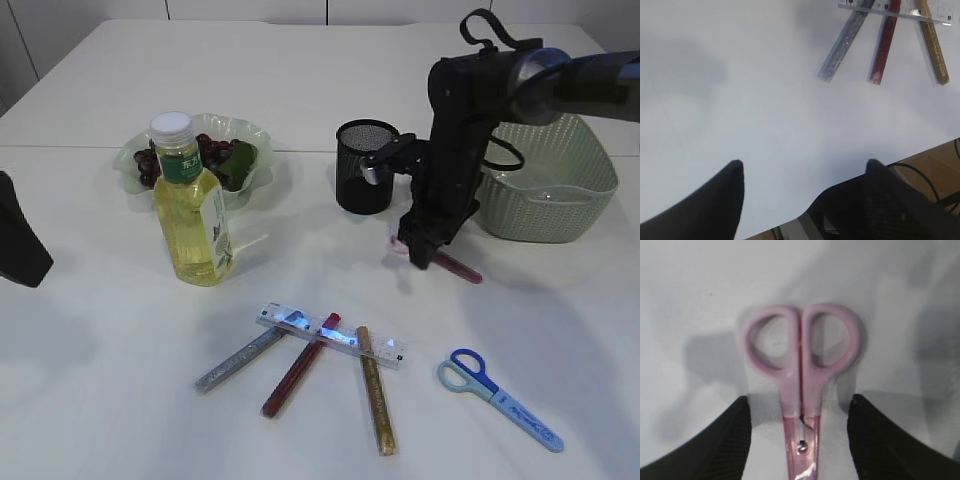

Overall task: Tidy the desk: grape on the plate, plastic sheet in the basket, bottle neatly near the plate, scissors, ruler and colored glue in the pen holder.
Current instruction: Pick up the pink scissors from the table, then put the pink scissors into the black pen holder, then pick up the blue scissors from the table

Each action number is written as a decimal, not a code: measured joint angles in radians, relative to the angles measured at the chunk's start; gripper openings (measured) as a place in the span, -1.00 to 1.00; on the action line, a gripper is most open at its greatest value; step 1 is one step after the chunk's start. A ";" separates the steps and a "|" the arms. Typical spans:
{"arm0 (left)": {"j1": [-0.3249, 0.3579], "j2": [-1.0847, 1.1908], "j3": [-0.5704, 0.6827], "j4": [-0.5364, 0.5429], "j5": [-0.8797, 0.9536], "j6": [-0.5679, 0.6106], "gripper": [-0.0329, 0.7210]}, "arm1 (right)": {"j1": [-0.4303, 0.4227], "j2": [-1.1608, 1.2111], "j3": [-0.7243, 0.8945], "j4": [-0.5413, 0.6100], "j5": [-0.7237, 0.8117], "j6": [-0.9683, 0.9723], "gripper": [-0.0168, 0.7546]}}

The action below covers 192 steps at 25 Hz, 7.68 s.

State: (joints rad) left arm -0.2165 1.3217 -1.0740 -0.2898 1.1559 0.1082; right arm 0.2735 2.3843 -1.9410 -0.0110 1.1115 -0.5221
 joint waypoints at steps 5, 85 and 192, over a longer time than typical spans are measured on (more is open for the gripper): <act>0.000 0.000 0.000 0.000 -0.010 0.000 0.52 | -0.021 0.000 0.000 0.011 -0.001 0.000 0.28; 0.000 0.000 0.000 -0.002 -0.027 0.000 0.52 | 0.016 0.010 -0.001 0.041 0.023 0.035 -0.42; 0.000 0.000 0.000 -0.008 -0.001 0.000 0.52 | 0.038 -0.537 0.188 0.076 0.128 0.295 -0.12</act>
State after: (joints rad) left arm -0.2165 1.3217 -1.0740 -0.2982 1.1549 0.1082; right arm 0.3111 1.8475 -1.7533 0.0653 1.2394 -0.2266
